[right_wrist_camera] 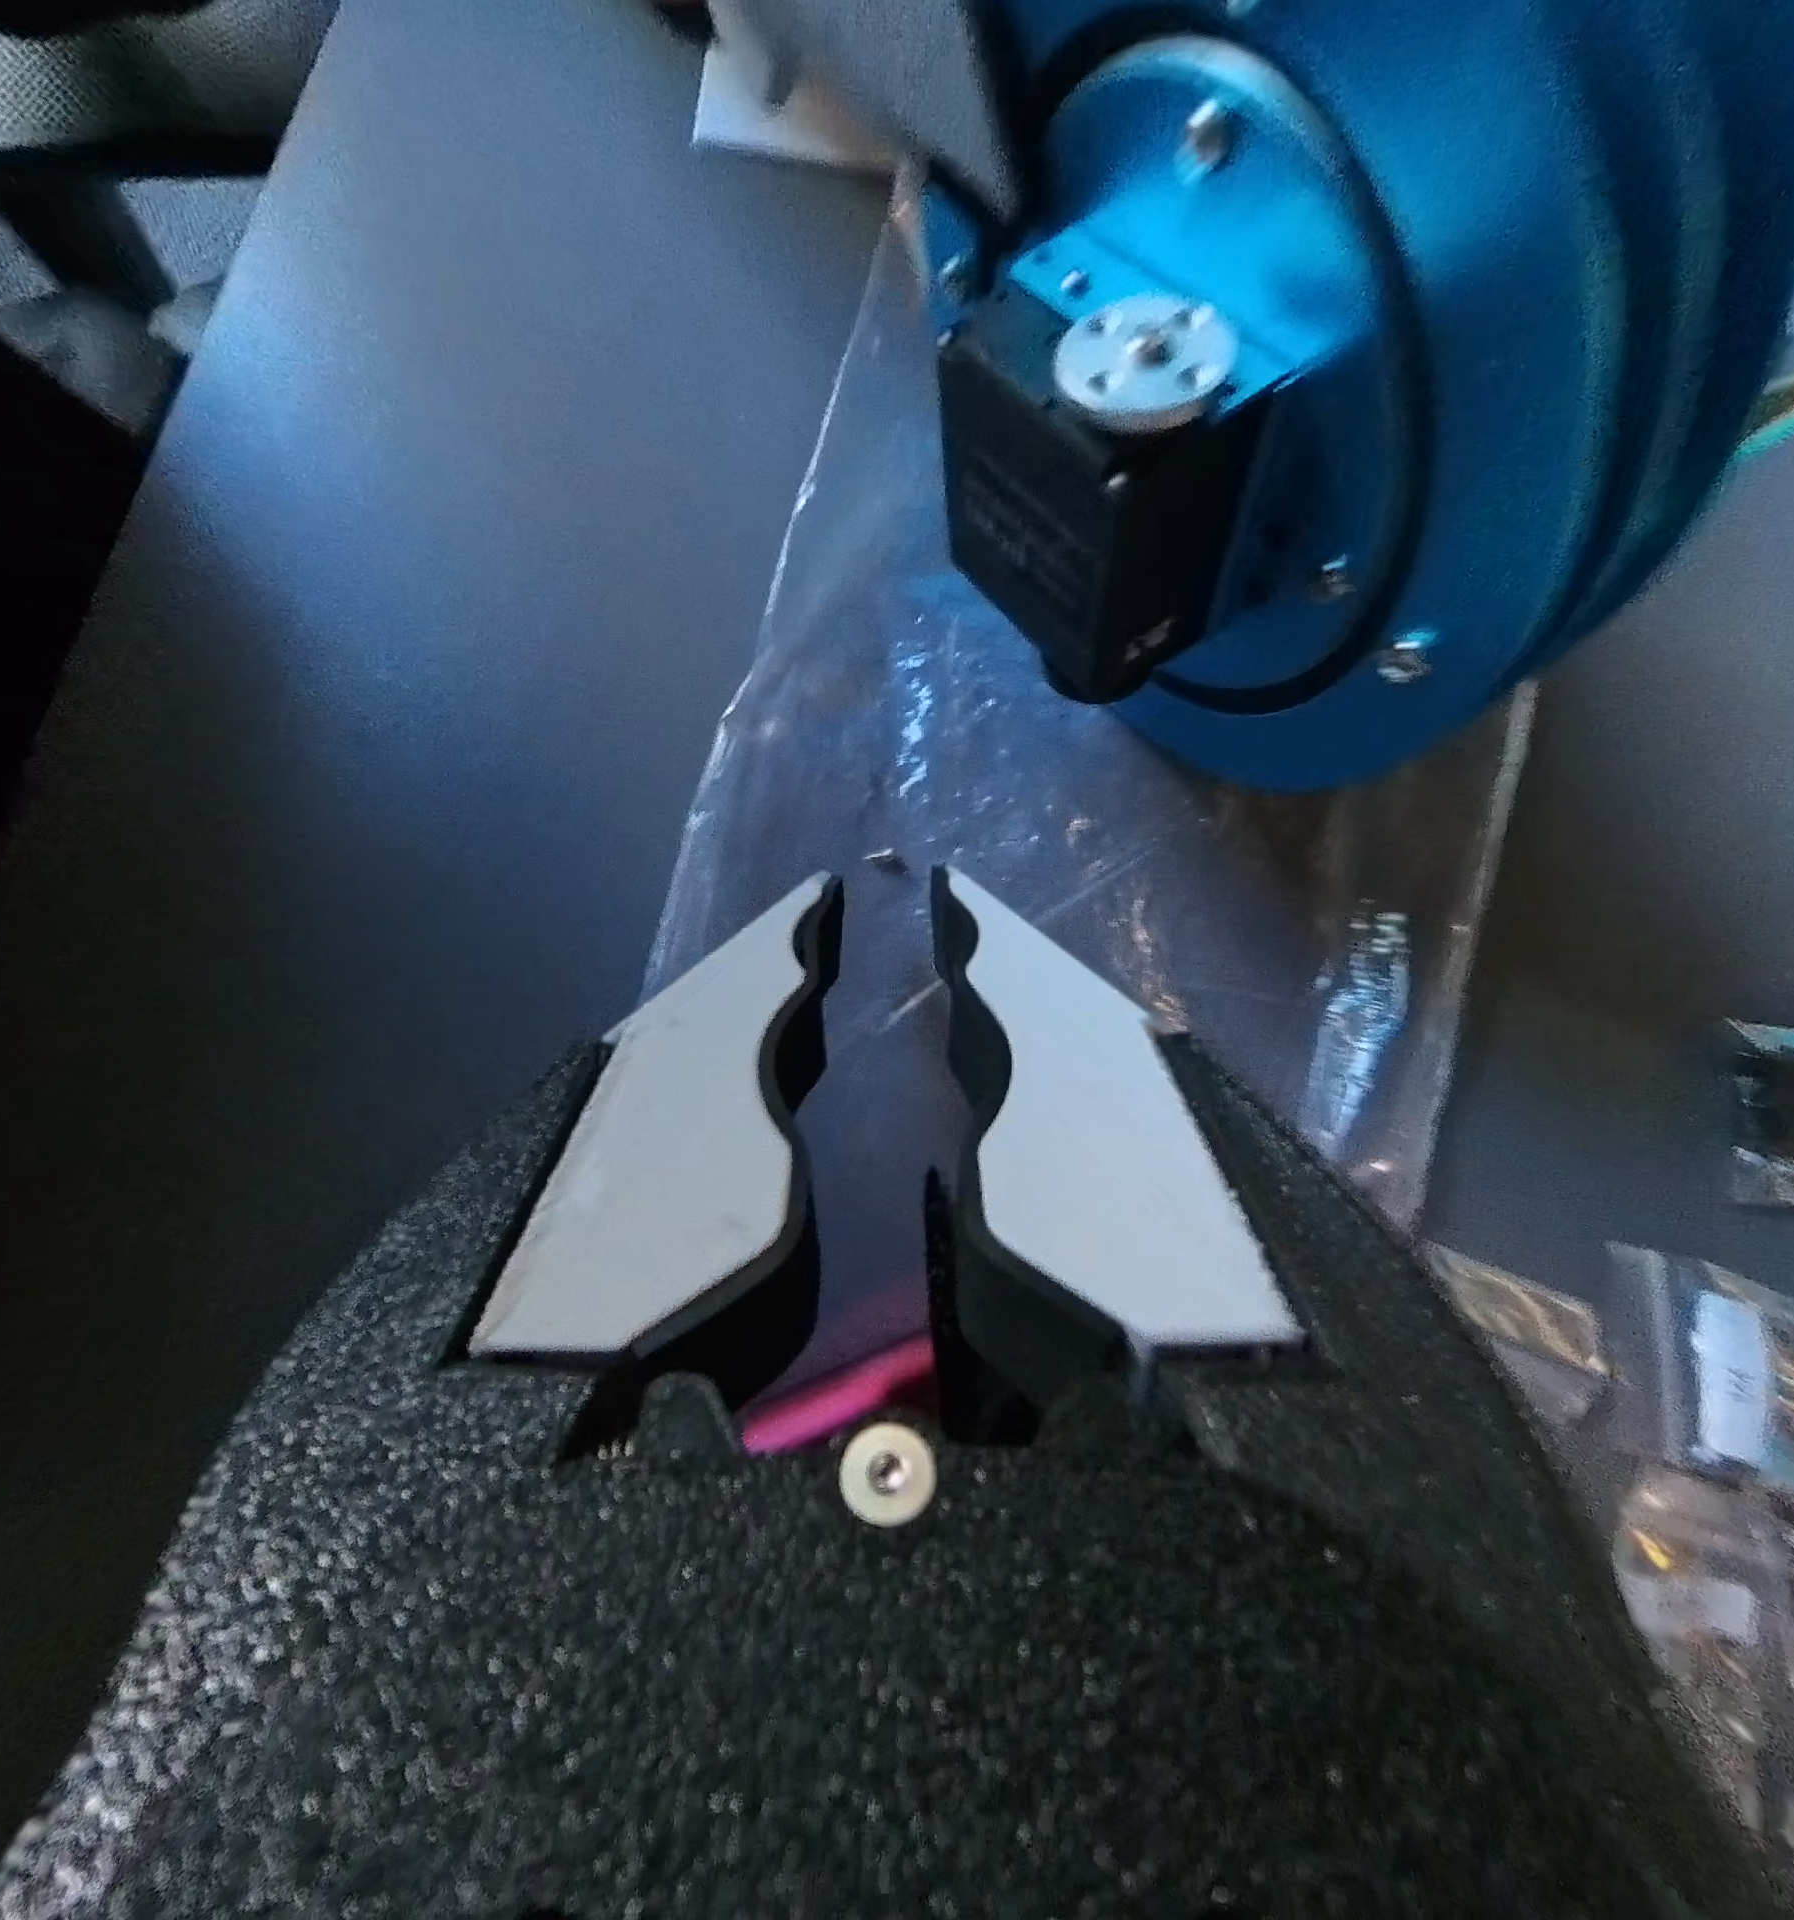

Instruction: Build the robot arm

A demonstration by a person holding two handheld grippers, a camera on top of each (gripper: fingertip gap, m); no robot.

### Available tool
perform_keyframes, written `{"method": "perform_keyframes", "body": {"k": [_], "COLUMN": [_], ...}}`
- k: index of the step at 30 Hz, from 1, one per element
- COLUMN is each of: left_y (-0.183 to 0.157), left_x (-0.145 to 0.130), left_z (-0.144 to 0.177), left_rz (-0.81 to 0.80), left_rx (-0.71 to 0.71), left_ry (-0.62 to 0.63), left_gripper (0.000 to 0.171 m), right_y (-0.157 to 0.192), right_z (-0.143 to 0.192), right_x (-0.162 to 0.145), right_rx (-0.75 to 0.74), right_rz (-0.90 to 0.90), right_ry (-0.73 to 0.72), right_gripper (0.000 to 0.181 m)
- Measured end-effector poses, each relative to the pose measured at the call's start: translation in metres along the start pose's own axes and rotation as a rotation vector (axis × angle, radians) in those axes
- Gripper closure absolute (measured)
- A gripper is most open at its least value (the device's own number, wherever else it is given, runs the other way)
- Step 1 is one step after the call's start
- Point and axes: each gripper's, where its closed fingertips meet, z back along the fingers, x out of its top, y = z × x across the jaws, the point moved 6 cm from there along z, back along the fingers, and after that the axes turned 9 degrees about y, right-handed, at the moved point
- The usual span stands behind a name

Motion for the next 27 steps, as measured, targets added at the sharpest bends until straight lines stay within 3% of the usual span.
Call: {"method": "perform_keyframes", "body": {"k": [3,10,27], "left_y": [-0.001,-0.002,-0.001], "left_x": [0.000,0.001,0.001], "left_z": [0.000,0.002,0.007], "left_rz": [-0.006,0.006,-0.008], "left_rx": [0.019,0.031,0.065], "left_ry": [-0.003,-0.011,-0.003], "left_gripper": [0.137,0.137,0.134], "right_y": [-0.002,-0.007,-0.010], "right_z": [-0.014,-0.014,-0.022], "right_x": [-0.002,0.003,0.005], "right_rx": [0.041,0.170,0.204], "right_rz": [0.014,0.011,-0.024], "right_ry": [0.050,-0.008,-0.014], "right_gripper": [0.166,0.175,0.181]}}
